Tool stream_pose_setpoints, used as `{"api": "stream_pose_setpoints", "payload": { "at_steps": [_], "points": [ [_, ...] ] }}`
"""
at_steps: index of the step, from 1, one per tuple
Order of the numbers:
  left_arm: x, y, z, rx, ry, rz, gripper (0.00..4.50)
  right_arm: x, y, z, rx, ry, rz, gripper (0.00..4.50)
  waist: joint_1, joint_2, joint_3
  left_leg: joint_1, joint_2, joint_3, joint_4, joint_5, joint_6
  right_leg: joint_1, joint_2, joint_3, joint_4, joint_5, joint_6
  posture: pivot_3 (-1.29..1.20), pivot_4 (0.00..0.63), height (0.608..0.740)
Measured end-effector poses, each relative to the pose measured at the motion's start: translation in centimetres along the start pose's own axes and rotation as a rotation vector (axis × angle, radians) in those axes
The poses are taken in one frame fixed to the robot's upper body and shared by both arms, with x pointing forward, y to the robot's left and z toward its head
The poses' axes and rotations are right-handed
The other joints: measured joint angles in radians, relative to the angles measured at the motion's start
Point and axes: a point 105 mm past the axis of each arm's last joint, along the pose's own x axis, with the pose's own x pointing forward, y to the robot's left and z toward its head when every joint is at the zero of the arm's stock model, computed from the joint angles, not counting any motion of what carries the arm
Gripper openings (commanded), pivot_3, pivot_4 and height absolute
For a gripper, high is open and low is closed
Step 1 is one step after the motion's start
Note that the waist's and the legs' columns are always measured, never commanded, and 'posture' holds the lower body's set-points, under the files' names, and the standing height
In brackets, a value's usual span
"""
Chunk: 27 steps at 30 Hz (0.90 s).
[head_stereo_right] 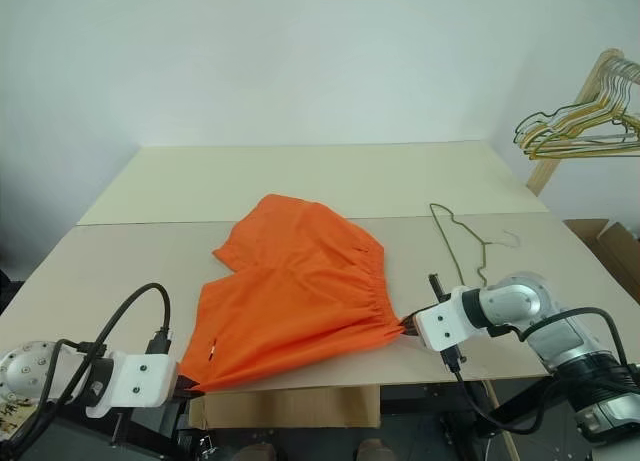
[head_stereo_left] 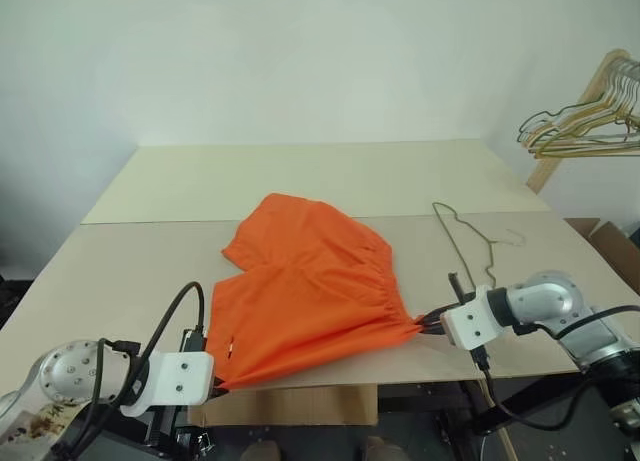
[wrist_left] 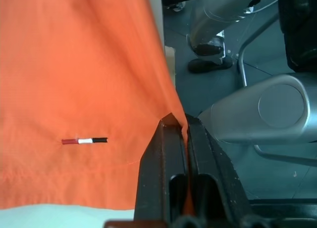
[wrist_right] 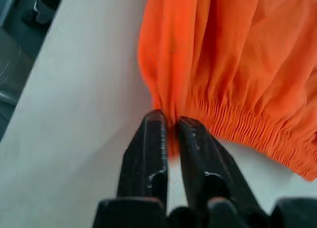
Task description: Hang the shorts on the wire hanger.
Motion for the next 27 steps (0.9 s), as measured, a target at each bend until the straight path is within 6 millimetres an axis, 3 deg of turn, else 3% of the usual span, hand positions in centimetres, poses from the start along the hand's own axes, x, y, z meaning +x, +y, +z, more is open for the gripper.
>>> {"api": "stream_pose_setpoints", "payload": {
  "at_steps": [5,9,12,16,20,24,27],
  "points": [
    [-0.5,1.0,-0.3,0.025,-0.003,0.046,2.17,-1.2,1.2,-0.7,0.025,0.04,0.081,3.16,0.004,0.0,0.0,0.0,0.0,0.0,0.0,0.0,0.001,0.0,0.0,0.0,0.0,0.0,0.0,0.07,0.0,0.74],
    [-2.7,1.4,-1.3,0.014,0.068,0.034,3.5,-2.2,1.4,-1.0,0.075,0.044,0.084,4.5,-0.004,-0.001,0.0,0.001,0.001,0.002,0.0,-0.001,0.001,0.0,0.0,0.001,0.0,-0.001,-0.001,0.07,0.0,0.74],
    [-4.9,2.2,-1.0,0.005,0.072,0.07,4.47,-4.0,-1.1,-2.1,0.175,0.085,-0.061,4.5,-0.007,0.0,0.0,0.003,0.001,0.003,0.0,-0.001,0.001,0.0,0.0,0.001,0.001,-0.001,-0.001,0.07,0.0,0.74],
    [-6.7,3.3,0.0,-0.013,0.023,0.121,4.47,-6.5,-5.9,-4.2,0.351,0.14,-0.331,4.5,-0.007,0.0,0.0,0.003,0.002,0.003,0.0,-0.001,0.001,0.0,0.0,0.001,0.002,-0.001,-0.002,0.07,0.0,0.74],
    [-7.1,4.7,2.8,-0.079,-0.256,0.192,4.47,-6.3,-9.4,-6.7,0.651,0.091,-0.583,4.5,-0.005,0.0,0.0,0.002,0.001,0.003,-0.001,-0.001,0.001,-0.001,0.0,0.001,0.004,0.002,0.003,0.06,0.0,0.74],
    [-7.0,6.2,5.5,-0.097,-0.49,0.249,4.47,-5.0,-10.6,-9.1,0.987,0.102,-0.685,4.5,-0.005,-0.001,0.0,0.0,-0.001,0.001,0.0,-0.001,0.001,-0.003,0.001,0.002,0.008,0.001,0.004,0.05,0.0,0.74],
    [-5.6,6.5,6.6,-0.124,-0.581,0.223,4.47,-4.0,-11.3,-10.2,1.184,0.121,-0.744,4.5,-0.006,0.0,0.0,-0.001,-0.001,-0.001,0.0,-0.001,0.001,-0.003,0.001,0.002,0.008,0.001,0.004,0.04,0.0,0.74]
  ]
}}
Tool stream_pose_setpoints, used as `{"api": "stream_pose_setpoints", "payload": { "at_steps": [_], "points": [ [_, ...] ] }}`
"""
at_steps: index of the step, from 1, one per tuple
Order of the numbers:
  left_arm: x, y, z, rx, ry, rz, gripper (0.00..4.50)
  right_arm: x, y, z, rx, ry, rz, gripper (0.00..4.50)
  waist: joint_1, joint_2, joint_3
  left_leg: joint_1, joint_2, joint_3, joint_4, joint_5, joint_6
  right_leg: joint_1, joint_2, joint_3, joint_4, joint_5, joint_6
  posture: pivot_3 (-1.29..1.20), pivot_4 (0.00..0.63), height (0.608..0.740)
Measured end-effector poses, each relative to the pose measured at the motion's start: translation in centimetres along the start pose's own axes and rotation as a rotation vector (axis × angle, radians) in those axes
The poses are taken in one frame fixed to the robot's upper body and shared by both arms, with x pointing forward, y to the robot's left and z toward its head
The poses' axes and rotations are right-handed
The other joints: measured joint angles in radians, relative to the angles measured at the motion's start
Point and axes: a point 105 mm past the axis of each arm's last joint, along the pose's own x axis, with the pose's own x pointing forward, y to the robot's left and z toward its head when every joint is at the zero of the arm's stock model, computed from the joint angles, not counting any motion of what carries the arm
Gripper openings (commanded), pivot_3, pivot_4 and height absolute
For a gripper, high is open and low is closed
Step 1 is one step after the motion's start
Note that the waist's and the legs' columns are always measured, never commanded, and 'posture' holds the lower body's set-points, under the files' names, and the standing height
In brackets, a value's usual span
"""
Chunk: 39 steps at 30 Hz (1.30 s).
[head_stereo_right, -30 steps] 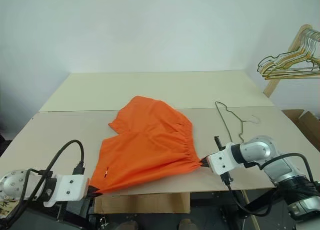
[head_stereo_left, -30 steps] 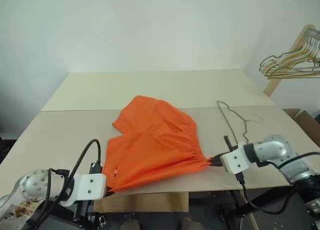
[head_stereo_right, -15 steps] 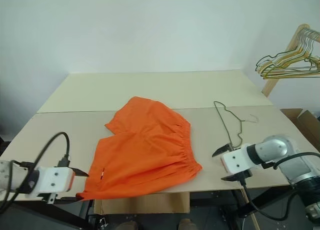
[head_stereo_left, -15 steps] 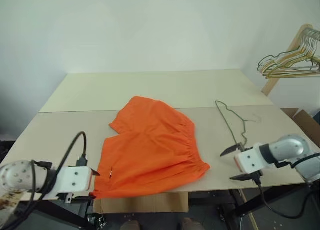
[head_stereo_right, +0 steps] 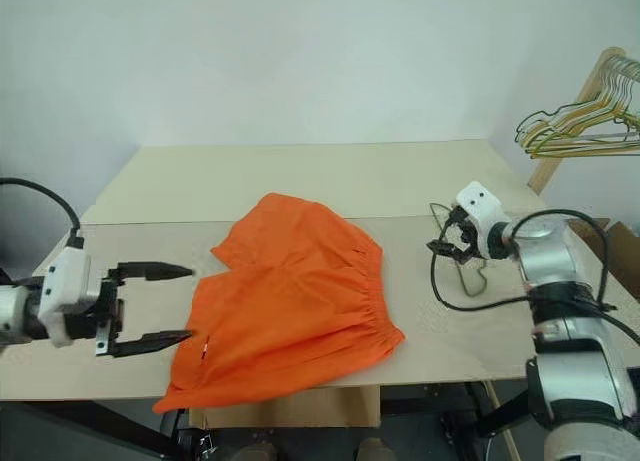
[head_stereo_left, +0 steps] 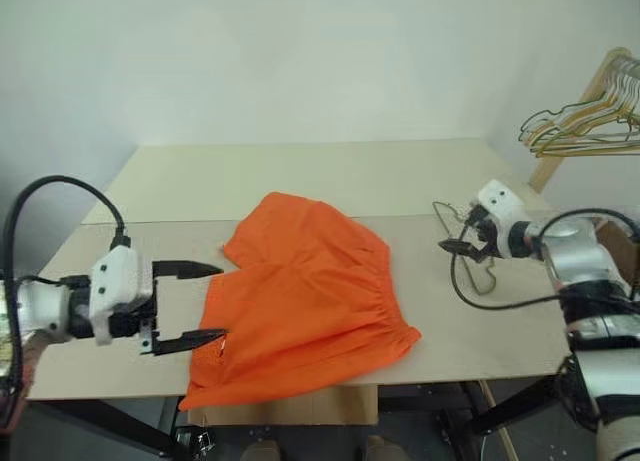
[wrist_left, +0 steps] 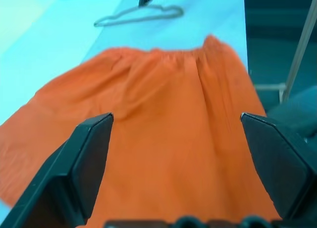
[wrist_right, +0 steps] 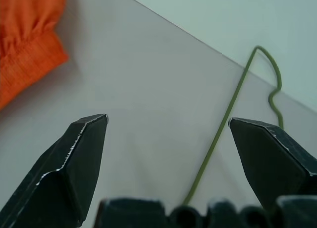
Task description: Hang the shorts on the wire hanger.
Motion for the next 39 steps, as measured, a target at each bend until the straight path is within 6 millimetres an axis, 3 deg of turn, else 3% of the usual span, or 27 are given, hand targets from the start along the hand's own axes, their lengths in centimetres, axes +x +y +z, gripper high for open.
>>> {"api": "stream_pose_setpoints", "payload": {
  "at_steps": [7,15,21,25,35,36,39],
  "points": [
    [3.2,-1.4,0.2,-0.029,-0.076,-0.097,4.47,2.1,-0.3,-2.9,0.156,0.123,-0.117,4.5,-0.003,0.0,0.0,-0.001,-0.001,-0.001,0.0,0.0,0.0,0.0,0.0,0.0,-0.001,0.0,0.0,0.05,0.0,0.74],
    [4.2,-1.7,0.4,-0.037,-0.108,-0.106,4.47,2.1,-0.8,-5.9,0.217,0.212,-0.158,4.5,-0.021,0.0,0.0,-0.001,-0.001,-0.003,0.0,0.0,0.0,0.0,0.0,0.0,0.0,0.0,0.0,0.06,0.0,0.74],
    [4.4,-2.0,0.6,-0.024,-0.112,-0.111,4.47,2.1,0.0,-6.6,0.257,0.231,-0.091,4.5,-0.035,0.0,0.0,0.0,-0.001,-0.003,0.0,0.0,0.0,0.001,0.0,0.0,0.0,0.0,0.0,0.07,0.0,0.74],
    [4.5,-2.1,0.6,-0.028,-0.11,-0.111,4.5,2.2,0.6,-6.6,0.247,0.247,-0.048,3.63,-0.034,0.0,0.0,0.001,-0.001,-0.004,0.0,0.0,0.0,0.002,0.001,0.0,0.0,0.0,0.001,0.07,0.0,0.74],
    [4.7,-2.1,0.5,-0.034,-0.109,-0.106,4.5,2.5,1.1,-6.7,0.204,0.276,-0.03,0.27,-0.034,-0.002,-0.002,0.003,-0.001,-0.004,0.0,0.0,0.0,0.004,0.001,0.0,0.0,0.0,0.001,0.07,0.0,0.74],
    [4.7,-2.1,0.5,-0.034,-0.109,-0.106,4.5,2.5,1.1,-6.6,0.201,0.275,-0.03,0.04,-0.034,-0.002,-0.002,0.003,-0.001,-0.004,0.0,0.0,0.0,0.004,0.001,0.0,0.0,0.0,0.001,0.07,0.0,0.74],
    [4.8,-2.1,0.4,-0.035,-0.107,-0.108,4.5,2.6,1.3,-6.6,0.193,0.277,-0.028,0.04,-0.034,-0.003,-0.002,0.005,-0.001,-0.004,0.0,0.0,0.0,0.006,0.001,0.0,-0.001,-0.001,0.001,0.06,0.0,0.74]
  ]
}}
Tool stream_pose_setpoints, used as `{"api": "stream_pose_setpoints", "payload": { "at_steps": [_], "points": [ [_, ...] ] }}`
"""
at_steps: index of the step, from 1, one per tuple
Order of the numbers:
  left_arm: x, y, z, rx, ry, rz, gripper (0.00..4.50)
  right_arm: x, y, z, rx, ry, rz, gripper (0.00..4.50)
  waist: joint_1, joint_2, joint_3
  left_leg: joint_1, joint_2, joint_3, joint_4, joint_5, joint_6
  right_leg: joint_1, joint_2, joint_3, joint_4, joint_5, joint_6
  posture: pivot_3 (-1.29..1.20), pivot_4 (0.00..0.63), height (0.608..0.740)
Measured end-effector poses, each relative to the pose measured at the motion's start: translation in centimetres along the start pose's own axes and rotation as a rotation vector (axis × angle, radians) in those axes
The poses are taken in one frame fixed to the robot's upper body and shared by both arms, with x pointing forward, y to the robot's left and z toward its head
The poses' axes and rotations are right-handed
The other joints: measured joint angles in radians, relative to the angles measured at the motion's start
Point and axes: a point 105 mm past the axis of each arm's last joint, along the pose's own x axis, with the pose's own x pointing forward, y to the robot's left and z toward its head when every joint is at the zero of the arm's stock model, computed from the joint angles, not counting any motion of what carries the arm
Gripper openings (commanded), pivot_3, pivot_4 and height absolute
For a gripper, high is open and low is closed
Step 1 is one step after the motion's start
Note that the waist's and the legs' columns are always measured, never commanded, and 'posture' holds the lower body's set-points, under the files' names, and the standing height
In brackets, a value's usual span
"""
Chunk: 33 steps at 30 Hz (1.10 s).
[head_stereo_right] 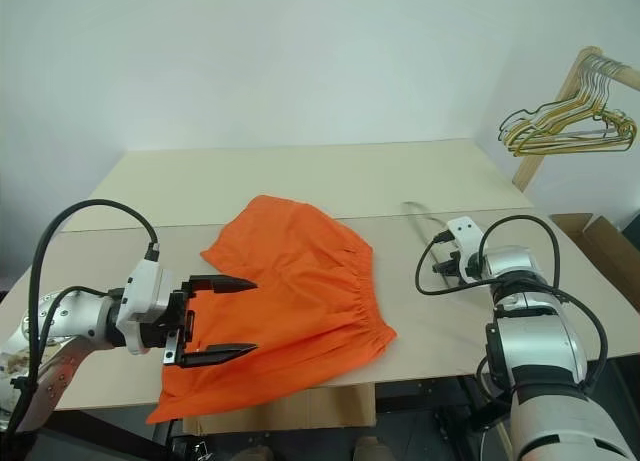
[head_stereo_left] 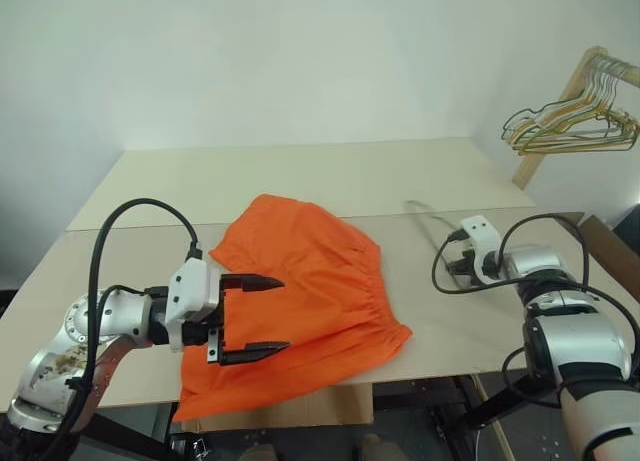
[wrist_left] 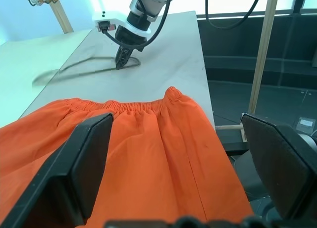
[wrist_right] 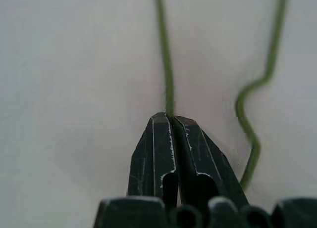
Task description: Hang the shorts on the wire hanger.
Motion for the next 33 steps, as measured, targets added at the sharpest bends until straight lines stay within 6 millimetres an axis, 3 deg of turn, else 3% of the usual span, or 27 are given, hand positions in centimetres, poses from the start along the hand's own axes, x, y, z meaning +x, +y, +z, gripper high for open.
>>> {"api": "stream_pose_setpoints", "payload": {
  "at_steps": [5,9,13,16,20,25,30,33],
  "points": [
    [0.8,1.8,0.7,0.03,-0.045,0.104,4.5,0.2,-0.3,0.1,-0.044,-0.052,-0.046,0.04,0.003,0.0,0.0,0.003,0.0,-0.001,0.0,0.0,0.0,0.006,0.0,-0.001,-0.003,-0.001,0.001,0.04,0.0,0.74],
    [1.6,5.5,1.0,-0.212,-0.203,0.319,4.5,-0.7,0.8,2.4,-0.111,-0.281,-0.019,0.04,0.005,0.003,0.002,0.0,-0.001,-0.004,0.0,0.0,0.0,0.003,-0.001,-0.001,-0.001,-0.001,0.003,0.02,0.0,0.74],
    [1.8,9.1,1.4,-0.54,-0.429,0.496,4.5,-4.3,4.3,6.4,-0.229,-0.578,0.044,0.04,0.004,0.003,0.001,-0.009,-0.002,-0.014,0.001,0.0,0.0,-0.005,-0.001,-0.001,0.001,0.0,0.003,0.02,0.0,0.74],
    [1.9,10.6,0.3,-0.713,-0.495,0.573,4.5,-6.7,8.1,7.7,-0.295,-0.745,0.118,0.04,0.005,0.003,0.001,-0.011,-0.003,-0.016,0.001,-0.001,-0.001,-0.006,-0.001,-0.002,0.002,0.0,0.003,0.02,0.0,0.74],
    [1.8,11.6,0.1,-0.819,-0.564,0.596,4.5,-9.0,12.2,8.2,-0.412,-0.906,0.165,0.04,0.011,0.003,0.001,-0.012,-0.004,-0.014,0.002,-0.001,-0.001,-0.006,-0.002,-0.003,0.001,0.0,0.003,0.02,0.0,0.74],
    [1.9,12.4,3.1,-0.786,-0.674,0.517,4.5,-11.0,17.7,7.7,-0.533,-1.075,0.266,0.04,0.013,0.002,0.001,-0.011,-0.005,-0.011,0.002,0.0,-0.002,-0.005,-0.002,-0.004,0.0,0.0,0.003,0.02,0.0,0.74],
    [2.0,12.1,4.2,-0.752,-0.73,0.454,4.5,-11.3,19.7,6.4,-0.606,-1.106,0.337,0.04,0.01,0.002,0.001,-0.011,-0.005,-0.011,0.002,0.0,-0.002,-0.005,-0.001,-0.004,0.0,0.0,0.003,0.02,0.0,0.74],
    [2.4,12.0,4.8,-0.737,-0.741,0.44,4.5,-11.2,19.9,6.3,-0.621,-1.104,0.341,0.04,0.011,0.002,0.001,-0.011,-0.005,-0.011,0.002,0.0,-0.002,-0.005,-0.001,-0.004,0.0,0.0,0.003,0.02,0.0,0.74]
  ]
}}
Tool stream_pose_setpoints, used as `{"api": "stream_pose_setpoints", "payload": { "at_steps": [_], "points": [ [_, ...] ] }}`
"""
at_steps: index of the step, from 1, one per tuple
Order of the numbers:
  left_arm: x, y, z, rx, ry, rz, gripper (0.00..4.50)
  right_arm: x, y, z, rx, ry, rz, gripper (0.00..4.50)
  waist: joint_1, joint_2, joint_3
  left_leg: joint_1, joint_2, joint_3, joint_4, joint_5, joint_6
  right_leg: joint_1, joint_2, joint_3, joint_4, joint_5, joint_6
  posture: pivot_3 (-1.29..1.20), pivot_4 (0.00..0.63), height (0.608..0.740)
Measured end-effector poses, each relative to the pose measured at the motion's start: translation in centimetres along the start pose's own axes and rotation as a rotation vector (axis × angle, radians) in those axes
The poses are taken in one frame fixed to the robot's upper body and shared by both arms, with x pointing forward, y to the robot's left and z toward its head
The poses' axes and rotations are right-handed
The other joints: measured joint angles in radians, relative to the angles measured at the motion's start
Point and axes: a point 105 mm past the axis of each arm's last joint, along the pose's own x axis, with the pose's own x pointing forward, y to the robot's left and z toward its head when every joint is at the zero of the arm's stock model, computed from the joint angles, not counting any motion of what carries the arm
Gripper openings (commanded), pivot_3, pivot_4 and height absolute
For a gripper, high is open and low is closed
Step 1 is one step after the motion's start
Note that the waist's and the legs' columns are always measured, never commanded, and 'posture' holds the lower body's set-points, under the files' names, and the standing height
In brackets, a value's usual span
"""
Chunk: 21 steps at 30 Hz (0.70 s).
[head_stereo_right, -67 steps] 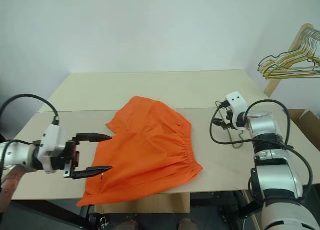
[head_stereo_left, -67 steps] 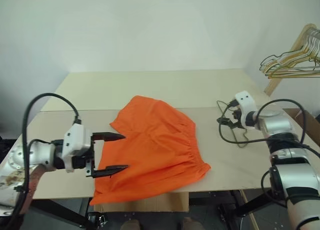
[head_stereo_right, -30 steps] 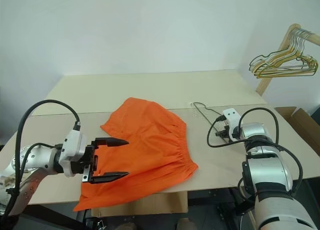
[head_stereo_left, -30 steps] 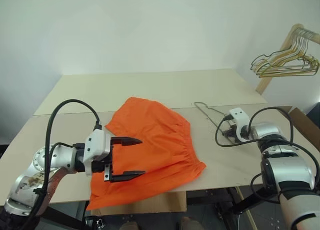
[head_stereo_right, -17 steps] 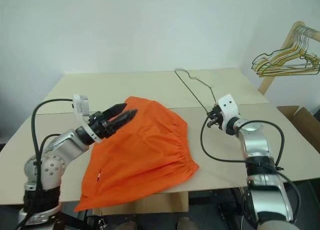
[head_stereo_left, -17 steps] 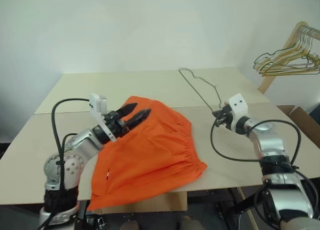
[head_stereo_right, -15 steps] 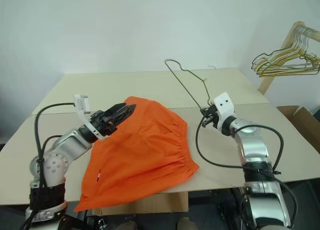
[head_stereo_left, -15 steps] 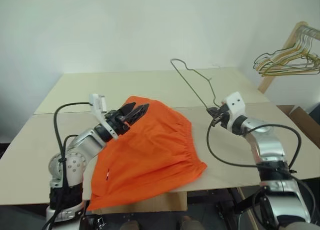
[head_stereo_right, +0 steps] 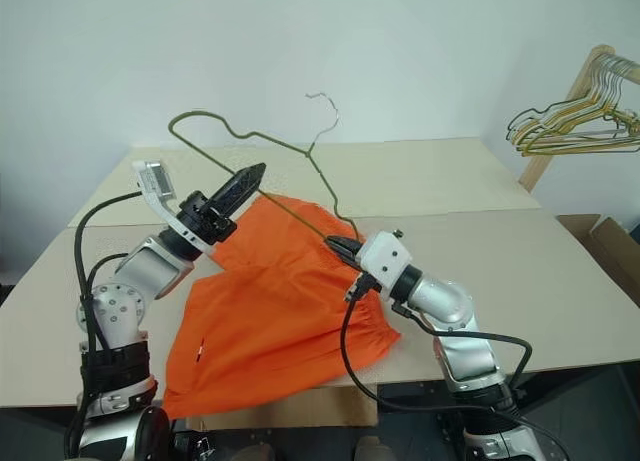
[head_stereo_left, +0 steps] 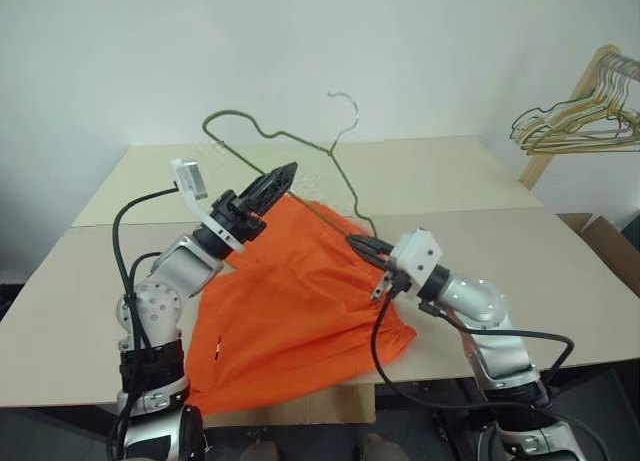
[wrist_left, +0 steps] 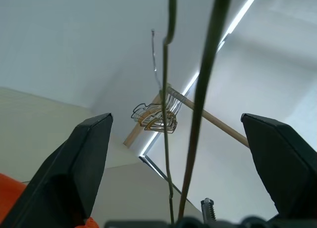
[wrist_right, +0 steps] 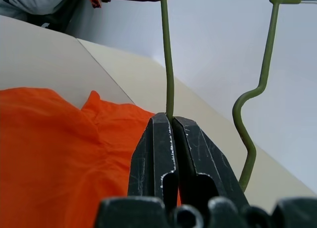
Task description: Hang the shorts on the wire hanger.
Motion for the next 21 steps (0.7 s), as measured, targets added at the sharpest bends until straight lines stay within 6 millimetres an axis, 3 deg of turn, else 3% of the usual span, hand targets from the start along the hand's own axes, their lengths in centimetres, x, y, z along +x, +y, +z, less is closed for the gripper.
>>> {"api": "stream_pose_setpoints", "payload": {
  "at_steps": [4,15,19,21],
  "points": [
    [0.36,-0.15,0.49,0.002,-0.038,0.0,3.63,0.02,-0.01,0.02,-0.012,-0.003,-0.004,0.0,0.0,0.0,0.0,0.0,0.0,0.0,0.0,0.0,0.0,0.0,0.0,0.0,0.0,0.0,0.0,0.02,0.0,0.74],
    [0.32,0.63,0.66,0.002,-0.051,0.064,0.01,0.33,-0.85,-0.5,-0.04,0.022,-0.073,0.0,0.002,0.0,0.0,0.0,0.0,0.0,0.0,0.0,0.0,0.0,0.0,0.0,-0.001,0.0,0.0,0.02,0.0,0.74],
    [0.39,0.59,0.56,-0.003,-0.05,0.062,0.01,0.35,-0.84,-0.67,-0.043,0.027,-0.076,0.0,0.002,0.0,0.0,0.0,0.0,0.0,0.0,0.0,0.0,0.0,0.0,0.0,-0.001,0.0,0.0,0.02,0.0,0.74],
    [0.43,0.53,0.48,0.005,-0.046,0.056,0.0,0.3,-0.77,-0.71,-0.047,0.031,-0.065,0.59,0.002,0.0,0.0,0.0,0.0,0.0,0.0,0.0,0.0,0.0,0.0,0.0,-0.001,0.0,0.0,0.02,0.0,0.74]
  ]
}}
